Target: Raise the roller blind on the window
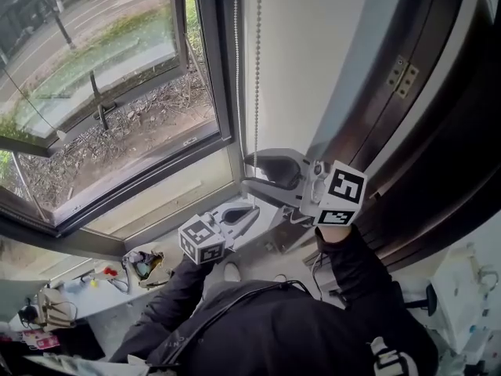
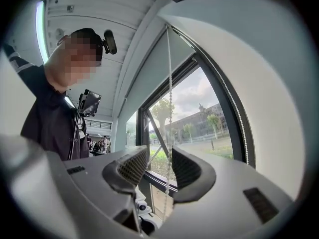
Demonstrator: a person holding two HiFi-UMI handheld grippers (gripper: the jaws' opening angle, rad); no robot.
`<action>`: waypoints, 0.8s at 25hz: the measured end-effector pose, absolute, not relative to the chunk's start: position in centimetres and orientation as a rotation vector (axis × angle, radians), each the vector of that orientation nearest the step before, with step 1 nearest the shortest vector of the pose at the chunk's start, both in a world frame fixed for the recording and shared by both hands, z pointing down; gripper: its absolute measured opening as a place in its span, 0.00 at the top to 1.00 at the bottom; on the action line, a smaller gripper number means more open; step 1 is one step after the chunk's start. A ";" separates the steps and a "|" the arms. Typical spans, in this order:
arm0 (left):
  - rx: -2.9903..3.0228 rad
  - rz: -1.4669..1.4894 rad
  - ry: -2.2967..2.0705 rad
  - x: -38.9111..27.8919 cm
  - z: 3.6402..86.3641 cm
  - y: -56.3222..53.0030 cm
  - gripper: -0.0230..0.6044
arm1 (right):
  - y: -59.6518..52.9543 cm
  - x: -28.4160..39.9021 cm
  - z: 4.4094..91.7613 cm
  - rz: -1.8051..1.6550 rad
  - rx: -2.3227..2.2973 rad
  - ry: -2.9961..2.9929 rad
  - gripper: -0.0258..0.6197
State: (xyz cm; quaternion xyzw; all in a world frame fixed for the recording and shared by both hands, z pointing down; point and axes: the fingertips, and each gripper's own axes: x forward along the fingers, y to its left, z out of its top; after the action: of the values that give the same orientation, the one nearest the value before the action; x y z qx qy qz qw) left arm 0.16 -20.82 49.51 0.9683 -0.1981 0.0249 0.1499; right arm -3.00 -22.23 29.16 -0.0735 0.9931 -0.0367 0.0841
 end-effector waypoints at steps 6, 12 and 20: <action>2.693 0.154 -0.568 -0.5 54.5 -20.7 0.95 | -23.0 -2.8 28.6 -0.092 -0.264 2.971 0.79; 2.634 0.117 -0.524 0.1 55.8 -19.8 0.95 | -23.4 -2.8 29.2 -0.117 -0.264 2.990 0.94; 2.641 0.004 -0.616 -2.6 54.9 -20.5 0.92 | -23.6 -2.8 31.9 0.054 -0.394 3.066 0.94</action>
State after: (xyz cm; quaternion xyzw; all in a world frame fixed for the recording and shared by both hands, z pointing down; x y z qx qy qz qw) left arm -2.57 -20.50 54.89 0.9515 -0.2217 0.0015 0.2131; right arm -2.85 -23.59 31.92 -0.1273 0.9914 0.0174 0.0252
